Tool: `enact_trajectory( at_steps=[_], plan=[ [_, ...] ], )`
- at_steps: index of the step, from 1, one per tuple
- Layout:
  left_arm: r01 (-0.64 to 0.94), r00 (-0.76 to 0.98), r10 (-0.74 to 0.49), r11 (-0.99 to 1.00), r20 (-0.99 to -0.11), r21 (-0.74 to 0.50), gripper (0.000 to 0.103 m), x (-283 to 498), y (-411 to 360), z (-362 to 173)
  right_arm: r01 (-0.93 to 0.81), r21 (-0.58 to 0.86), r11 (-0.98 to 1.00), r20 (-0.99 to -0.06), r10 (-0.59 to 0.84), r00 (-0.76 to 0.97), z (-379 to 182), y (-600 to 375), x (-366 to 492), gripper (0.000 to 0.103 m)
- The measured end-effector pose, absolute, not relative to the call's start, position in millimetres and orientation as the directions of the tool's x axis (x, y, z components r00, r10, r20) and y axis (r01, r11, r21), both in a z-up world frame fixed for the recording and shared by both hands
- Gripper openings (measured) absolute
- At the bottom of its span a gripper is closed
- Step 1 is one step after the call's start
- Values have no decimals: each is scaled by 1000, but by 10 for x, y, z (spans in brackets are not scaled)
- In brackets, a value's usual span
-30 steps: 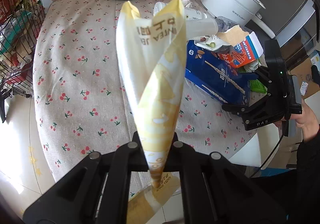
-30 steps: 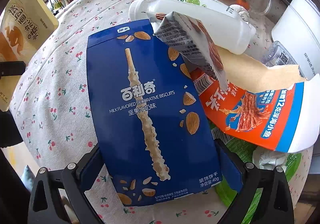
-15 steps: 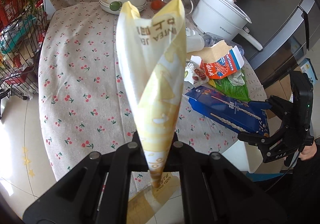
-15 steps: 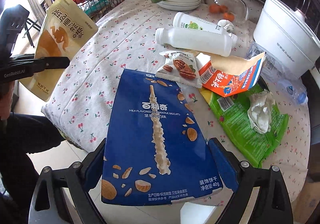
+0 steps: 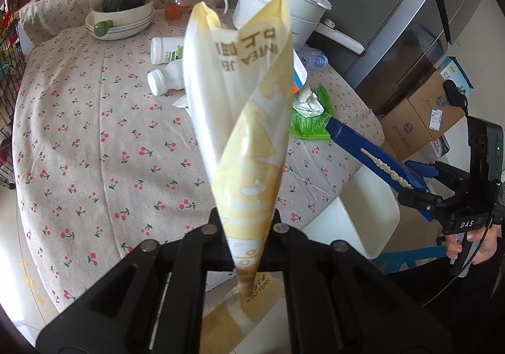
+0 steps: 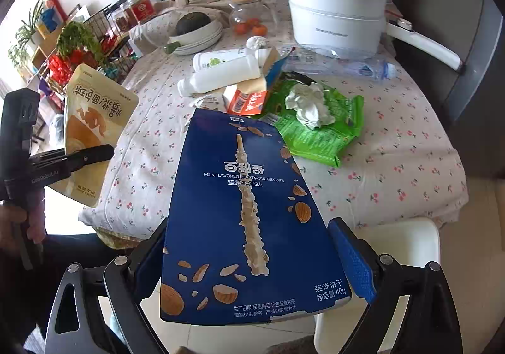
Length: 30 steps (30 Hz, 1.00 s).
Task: Collect trash
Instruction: 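Carry both items over the white bin and release them inside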
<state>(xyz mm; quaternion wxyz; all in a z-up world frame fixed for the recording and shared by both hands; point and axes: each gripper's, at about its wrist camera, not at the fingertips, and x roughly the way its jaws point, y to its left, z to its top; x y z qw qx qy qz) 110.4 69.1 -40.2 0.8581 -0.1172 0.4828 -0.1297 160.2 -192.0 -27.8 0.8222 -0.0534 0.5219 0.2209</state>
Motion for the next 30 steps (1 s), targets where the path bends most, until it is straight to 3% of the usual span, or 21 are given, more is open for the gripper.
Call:
enact_trajectory(
  at_steps=[10, 22, 30],
  plan=[
    [315, 420, -428, 896, -800, -313, 7, 1223, -402, -570, -194, 134, 972, -894, 203, 400, -343, -3069, 1264, 96],
    [477, 327, -492, 823, -807, -308, 7, 1260, -1350, -786, 2, 51, 999, -982, 50, 180, -1190, -3876, 1195, 97],
    [528, 276, -530, 781, -802, -334, 7, 1350, -1790, -913, 43, 23, 999, -987, 16, 162, -1235, -4020, 1213, 98]
  ],
)
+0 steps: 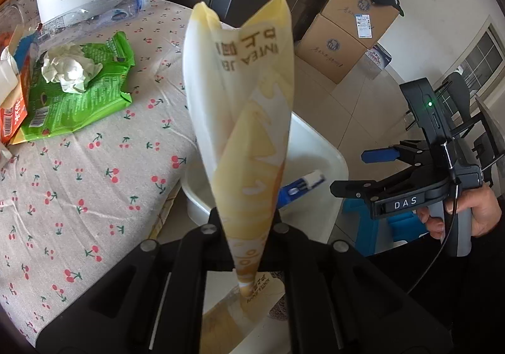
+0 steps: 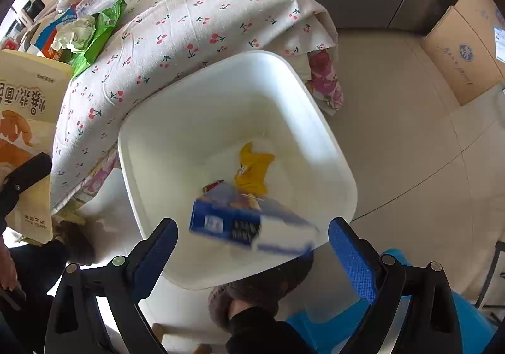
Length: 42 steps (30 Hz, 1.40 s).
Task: Collect trash
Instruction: 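Carry both items over the white bin and release them inside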
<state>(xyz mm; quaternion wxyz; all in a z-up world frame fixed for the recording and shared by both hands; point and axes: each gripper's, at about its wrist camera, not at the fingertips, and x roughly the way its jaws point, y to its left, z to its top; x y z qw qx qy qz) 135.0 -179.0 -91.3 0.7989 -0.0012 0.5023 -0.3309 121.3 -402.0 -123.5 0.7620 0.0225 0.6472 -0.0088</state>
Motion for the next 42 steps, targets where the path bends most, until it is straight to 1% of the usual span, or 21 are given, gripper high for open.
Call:
enact_trajectory(
  at_steps=[5, 11, 12, 14, 15, 16, 20, 22, 28, 36, 42],
  plan=[
    [558, 249, -535, 761, -807, -332, 8, 1382, -2053, -1037, 77, 27, 997, -983, 13, 185, -1155, -4155, 1224, 98],
    [585, 241, -508, 756, -827, -294, 8, 1389, -2262, -1183, 111, 4, 994, -979, -19, 203, -1096, -4288, 1228, 98],
    [588, 246, -499, 758, -831, -281, 12, 1383, -2282, -1187, 117, 0, 993, -978, -24, 206, -1093, -4314, 1225, 98],
    [593, 264, -478, 766, -838, -249, 29, 1373, -2311, -1177, 126, -4, 992, -978, -30, 206, -1094, -4360, 1221, 98],
    [596, 274, -471, 767, -838, -236, 47, 1363, -2315, -1168, 131, -4, 991, -978, -32, 207, -1092, -4377, 1214, 98],
    [599, 286, -468, 768, -836, -225, 57, 1366, -2323, -1161, 135, -5, 991, -978, -33, 208, -1090, -4390, 1213, 98],
    [613, 303, -458, 766, -836, -197, 66, 1319, -2317, -1108, 143, 0, 990, -975, -32, 220, -1058, -4403, 1210, 98],
    [612, 310, -456, 767, -834, -192, 74, 1298, -2293, -1079, 144, 3, 990, -973, -30, 228, -1038, -4399, 1205, 98],
    [597, 328, -457, 778, -827, -194, 81, 1289, -2129, -1000, 140, 3, 990, -970, -31, 240, -977, -4362, 1197, 98],
    [555, 368, -444, 810, -817, -190, 81, 1331, -1901, -867, 122, 4, 993, -960, -30, 279, -811, -4204, 1269, 98],
    [501, 414, -415, 847, -810, -178, 83, 1340, -1556, -716, 82, 9, 997, -950, -17, 312, -667, -3962, 1361, 98]
  ],
)
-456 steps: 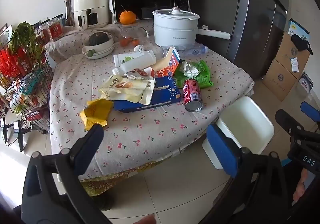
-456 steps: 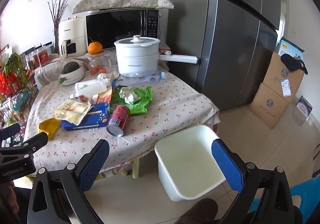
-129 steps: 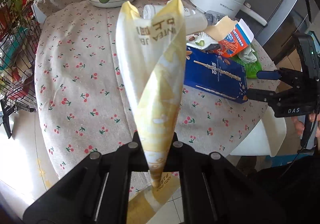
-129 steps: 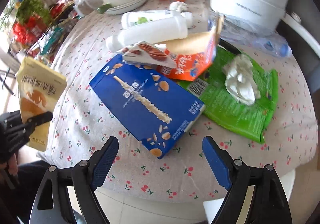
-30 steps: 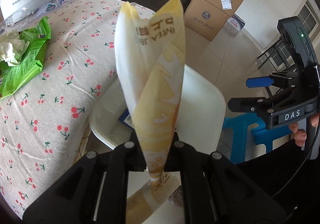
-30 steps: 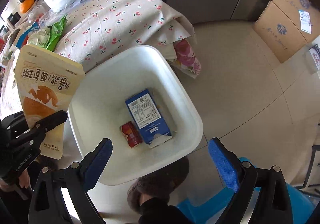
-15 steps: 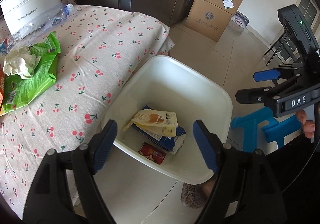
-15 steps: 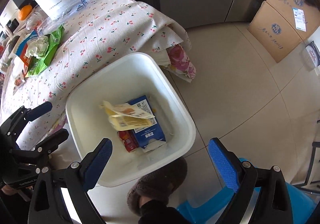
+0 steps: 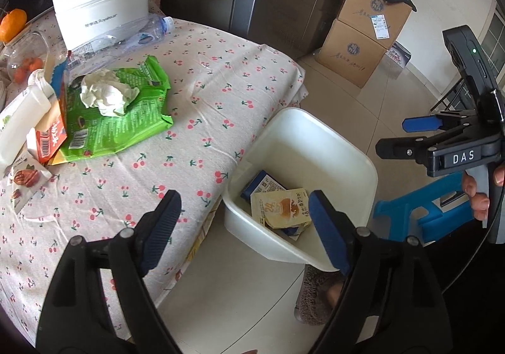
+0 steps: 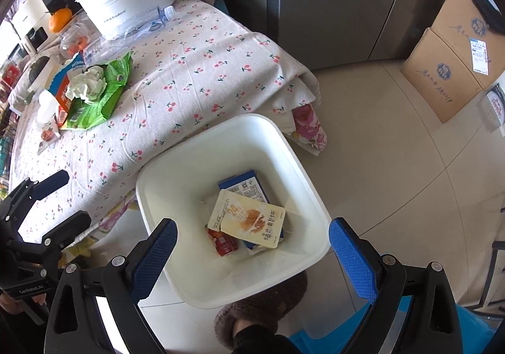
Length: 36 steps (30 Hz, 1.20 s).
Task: Collect trash
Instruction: 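Carry both items over the white bin and release them inside, then return both tools to the table and grasp the pecan snack packet with the left tool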
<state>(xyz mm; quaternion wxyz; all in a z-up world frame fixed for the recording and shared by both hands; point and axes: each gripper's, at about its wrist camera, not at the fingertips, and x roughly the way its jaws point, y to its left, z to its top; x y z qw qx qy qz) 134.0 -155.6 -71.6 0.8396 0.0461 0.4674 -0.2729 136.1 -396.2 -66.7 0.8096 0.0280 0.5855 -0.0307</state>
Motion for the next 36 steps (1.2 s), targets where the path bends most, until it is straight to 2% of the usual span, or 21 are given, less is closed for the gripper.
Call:
enact_trajectory(
  at_steps=[9, 13, 18, 24, 29, 33, 36],
  plan=[
    [372, 496, -350, 913, -795, -170, 85, 1365, -856, -513, -7, 18, 1000, -932, 20, 361, -478, -3425, 1513, 98],
    [299, 540, -312, 939, -782, -169, 92, 1381, -502, -414, -48, 13, 999, -926, 30, 376, -426, -3157, 1599, 98],
    [180, 575, -254, 967, -778, -182, 95, 1472, -56, -399, -94, 7, 996, -919, 43, 392, -397, -2815, 1710, 98],
    [89, 598, -137, 991, -789, -104, 95, 1617, 267, -507, -127, 15, 992, -909, 67, 412, -410, -2453, 1899, 98],
    [105, 592, -89, 994, -801, -33, 95, 1779, 314, -652, -139, 13, 990, -904, 71, 422, -464, -2208, 2077, 98],
    [75, 564, -108, 994, -819, -80, 95, 1946, 350, -828, -137, 3, 990, -912, 59, 407, -549, -2089, 2189, 98],
    [15, 545, -126, 990, -829, -140, 90, 2089, 412, -956, -134, 9, 991, -918, 61, 391, -602, -2044, 2248, 98]
  ],
)
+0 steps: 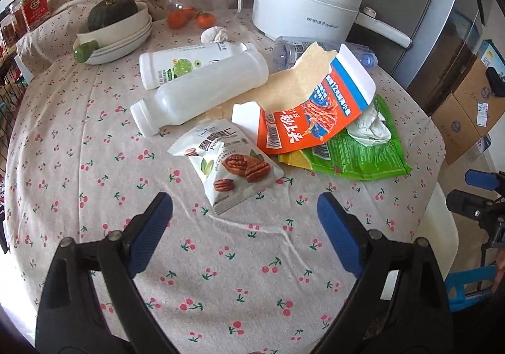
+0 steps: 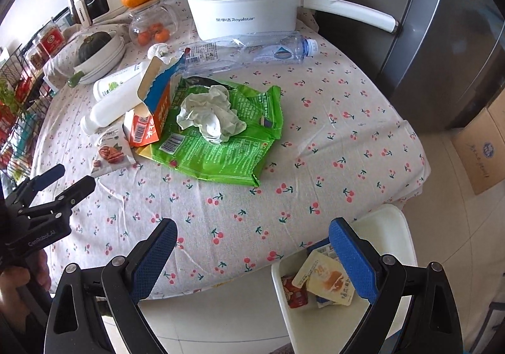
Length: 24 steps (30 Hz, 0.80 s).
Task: Collect trash
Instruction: 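Return both tools to the table and grasp the pecan snack packet with the left tool, then grasp the orange-and-white carton with the right tool and lift it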
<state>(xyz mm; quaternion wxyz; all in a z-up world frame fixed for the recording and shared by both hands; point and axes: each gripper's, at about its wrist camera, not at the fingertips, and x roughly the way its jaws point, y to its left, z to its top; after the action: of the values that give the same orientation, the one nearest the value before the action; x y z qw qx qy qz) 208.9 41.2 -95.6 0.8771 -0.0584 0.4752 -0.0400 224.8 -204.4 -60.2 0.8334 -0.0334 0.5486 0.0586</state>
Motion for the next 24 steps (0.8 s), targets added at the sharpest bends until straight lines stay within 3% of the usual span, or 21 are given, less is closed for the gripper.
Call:
enact_trajectory(
  at_steps=[5, 8, 9, 13, 15, 17, 24],
  plan=[
    [-137, 519, -148, 958, -842, -253, 81, 2316, 556, -1164, -120, 34, 992, -923, 78, 378, -638, -2016, 2295, 98],
    [-192, 508, -161, 937, -846, -293, 63, 2398, 552, -1260, -114, 43, 993, -923, 83, 376, -641, -2020, 2313, 98],
    [-201, 500, -164, 933, -850, -298, 49, 2416, 539, -1293, -112, 44, 993, -923, 83, 376, -642, -2028, 2317, 98],
    [-192, 518, -145, 941, -843, -280, 27, 2403, 486, -1284, -104, 39, 994, -920, 76, 383, -652, -2073, 2344, 98],
    [-184, 518, -146, 943, -843, -277, 21, 2372, 487, -1253, -118, 54, 992, -910, 97, 402, -639, -2080, 2353, 98],
    [-170, 516, -161, 943, -841, -285, 6, 2339, 511, -1218, -140, 65, 988, -900, 119, 420, -624, -2062, 2362, 98],
    [-127, 551, -186, 945, -814, -302, 4, 2070, 677, -912, -212, 139, 967, -863, 223, 452, -601, -1838, 2408, 94]
  ],
)
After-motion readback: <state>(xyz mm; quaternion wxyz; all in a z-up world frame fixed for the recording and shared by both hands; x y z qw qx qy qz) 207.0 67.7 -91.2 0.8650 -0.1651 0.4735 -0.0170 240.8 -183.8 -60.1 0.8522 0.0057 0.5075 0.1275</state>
